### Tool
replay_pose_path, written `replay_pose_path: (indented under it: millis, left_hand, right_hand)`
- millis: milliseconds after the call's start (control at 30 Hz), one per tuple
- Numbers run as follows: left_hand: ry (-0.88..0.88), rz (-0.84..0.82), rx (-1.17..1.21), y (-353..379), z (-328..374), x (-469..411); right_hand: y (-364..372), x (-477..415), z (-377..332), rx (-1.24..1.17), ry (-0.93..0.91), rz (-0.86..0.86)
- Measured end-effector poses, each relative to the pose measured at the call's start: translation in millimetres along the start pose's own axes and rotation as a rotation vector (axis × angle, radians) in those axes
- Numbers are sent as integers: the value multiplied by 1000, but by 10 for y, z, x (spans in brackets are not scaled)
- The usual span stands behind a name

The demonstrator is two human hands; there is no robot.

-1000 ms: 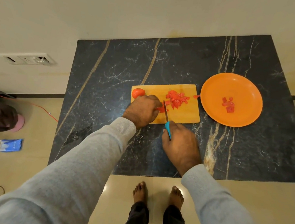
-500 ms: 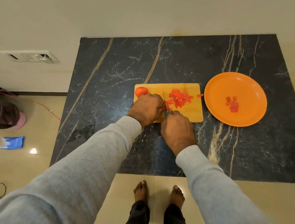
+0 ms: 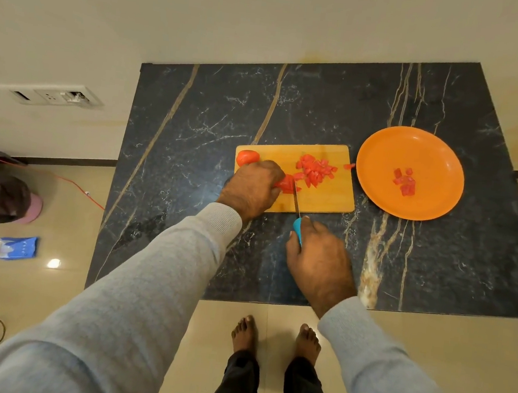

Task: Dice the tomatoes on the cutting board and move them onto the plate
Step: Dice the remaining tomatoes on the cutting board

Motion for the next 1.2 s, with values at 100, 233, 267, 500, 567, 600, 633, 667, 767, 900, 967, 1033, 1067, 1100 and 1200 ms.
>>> replay_pose_path:
  millis: [100, 233, 267, 500, 567, 600, 633, 667, 767, 900, 967, 1033, 1067, 1100, 1200]
  left_hand:
    - [15, -2, -32, 3, 46, 43]
    - [-42, 14, -9, 19, 59, 41]
    - [-47, 17, -2, 16, 61, 36]
    - [-100, 5, 11, 66, 4, -8]
    - [-116, -2, 12, 80, -6, -8]
    - [-118, -9, 7, 80, -3, -7]
    - [-115, -17, 6, 78, -1, -7]
    - [-110, -20, 7, 74, 1, -7]
    - [-102, -7, 33, 75, -1, -3]
    - [-86, 23, 52, 79, -14, -5]
    - [-60, 38, 28, 74, -32, -2]
    - [-45, 59, 2, 73, -65, 15]
    - [-40, 73, -9, 74, -85, 27]
    - [-34, 86, -31, 80, -94, 39]
    - [-25, 87, -128, 126, -93, 50]
  right_hand:
    - [8, -81, -86, 1, -39, 18]
    - [31, -197, -174, 36, -58, 4]
    - [35, -244, -184, 41, -56, 4]
    - [12, -601, -327, 134, -70, -14]
    - [17, -576, -318, 146, -81, -29]
    - [24, -539, -295, 149, -81, -37]
    - [45, -492, -267, 153, -76, -54]
    - [73, -426, -231, 160, -66, -80]
    - [152, -213, -125, 176, -35, -134]
    - [182, -43, -20, 128, 4, -142]
    - [138, 4, 3, 60, 0, -108]
    - [87, 21, 3, 12, -18, -49]
    - [73, 12, -6, 3, -29, -24]
    - [61, -5, -22, 2, -42, -4]
    - [51, -88, -103, 13, -78, 17]
Point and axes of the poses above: each hand's wrist, its own x-axis away from the middle knuckle, its own y-axis out of the palm, z = x × y, the point moved 5 cm from there along -x, towards the middle knuckle, and after that the axes turned 4 degrees about y, right-handed, at the moved point
